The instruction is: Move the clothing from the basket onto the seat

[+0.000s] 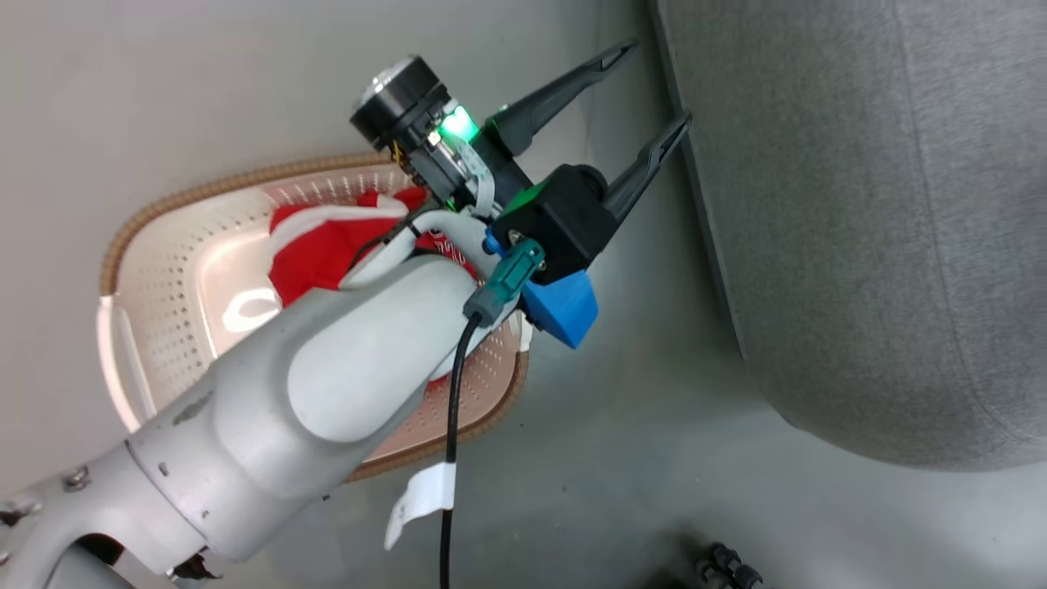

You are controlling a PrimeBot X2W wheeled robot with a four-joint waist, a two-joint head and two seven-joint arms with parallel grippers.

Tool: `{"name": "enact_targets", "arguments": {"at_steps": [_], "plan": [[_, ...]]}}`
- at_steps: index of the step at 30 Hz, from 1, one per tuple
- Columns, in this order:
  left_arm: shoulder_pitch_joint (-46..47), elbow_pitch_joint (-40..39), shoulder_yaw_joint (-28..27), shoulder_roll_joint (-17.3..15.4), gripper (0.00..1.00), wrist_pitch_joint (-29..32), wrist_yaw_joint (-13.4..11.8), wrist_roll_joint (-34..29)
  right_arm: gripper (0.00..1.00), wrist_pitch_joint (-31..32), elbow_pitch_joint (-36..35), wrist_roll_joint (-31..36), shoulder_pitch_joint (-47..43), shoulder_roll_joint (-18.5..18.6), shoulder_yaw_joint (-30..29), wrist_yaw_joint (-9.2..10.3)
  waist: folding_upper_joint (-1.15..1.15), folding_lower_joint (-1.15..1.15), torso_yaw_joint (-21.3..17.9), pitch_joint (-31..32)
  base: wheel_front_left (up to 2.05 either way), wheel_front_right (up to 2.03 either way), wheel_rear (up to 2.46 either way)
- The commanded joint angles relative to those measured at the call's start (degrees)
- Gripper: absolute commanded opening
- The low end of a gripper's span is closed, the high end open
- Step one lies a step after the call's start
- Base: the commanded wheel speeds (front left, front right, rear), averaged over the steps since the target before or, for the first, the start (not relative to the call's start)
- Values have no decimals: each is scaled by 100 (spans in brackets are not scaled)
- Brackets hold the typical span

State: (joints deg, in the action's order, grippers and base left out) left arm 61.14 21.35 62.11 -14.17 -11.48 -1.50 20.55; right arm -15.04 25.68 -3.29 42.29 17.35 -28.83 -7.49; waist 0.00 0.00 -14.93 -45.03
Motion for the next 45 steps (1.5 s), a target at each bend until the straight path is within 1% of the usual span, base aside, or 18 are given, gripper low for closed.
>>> {"name": "enact_targets", "arguments": {"at_steps": [1,5,11,17,21,27,34,35,38,45], "plan": [[-75,30,0,-2,100,-42,-28,26,100,-22,-75,-40,-133,-6,3,-1,0,0,70,275,0,0,0],[-327,238,-114,127,100,-234,-98,194,100,-21,-528,-105,-743,-118,201,-1,0,0,164,761,0,0,0],[-750,394,-498,217,100,-369,-249,453,100,-20,-1056,-56,-1407,-325,706,-1,0,0,402,1477,0,0,0],[-1348,84,-1221,177,100,-375,-402,459,100,-21,-1305,-61,-1812,-458,1276,-1,0,0,736,2100,0,0,0],[-1838,-90,-1803,132,100,-372,-446,382,100,-21,-1353,-30,-1975,-529,1694,-1,0,0,943,2456,0,0,0],[-2568,-284,-2644,147,100,-373,-412,174,100,-21,-1378,-92,-2094,-660,2262,-1,0,0,1215,2878,0,0,0],[-3333,-488,-3598,362,100,-373,-350,-191,100,-21,-1282,-158,-2219,-752,2881,-1,0,0,1490,3317,0,0,0],[-3432,-510,-3712,405,100,-373,-310,-255,100,-21,-1271,-169,-2233,-765,2943,-1,0,0,1525,3371,0,0,0],[-3719,-594,-4039,500,100,-373,-236,-430,100,-21,-1269,-198,-2339,-822,3073,-1,0,0,1606,3548,0,0,0],[-4436,-845,-4763,693,100,-373,-8,-801,100,-21,-1364,-279,-2727,-1019,3113,-1,0,0,1668,3888,0,0,0]]}}
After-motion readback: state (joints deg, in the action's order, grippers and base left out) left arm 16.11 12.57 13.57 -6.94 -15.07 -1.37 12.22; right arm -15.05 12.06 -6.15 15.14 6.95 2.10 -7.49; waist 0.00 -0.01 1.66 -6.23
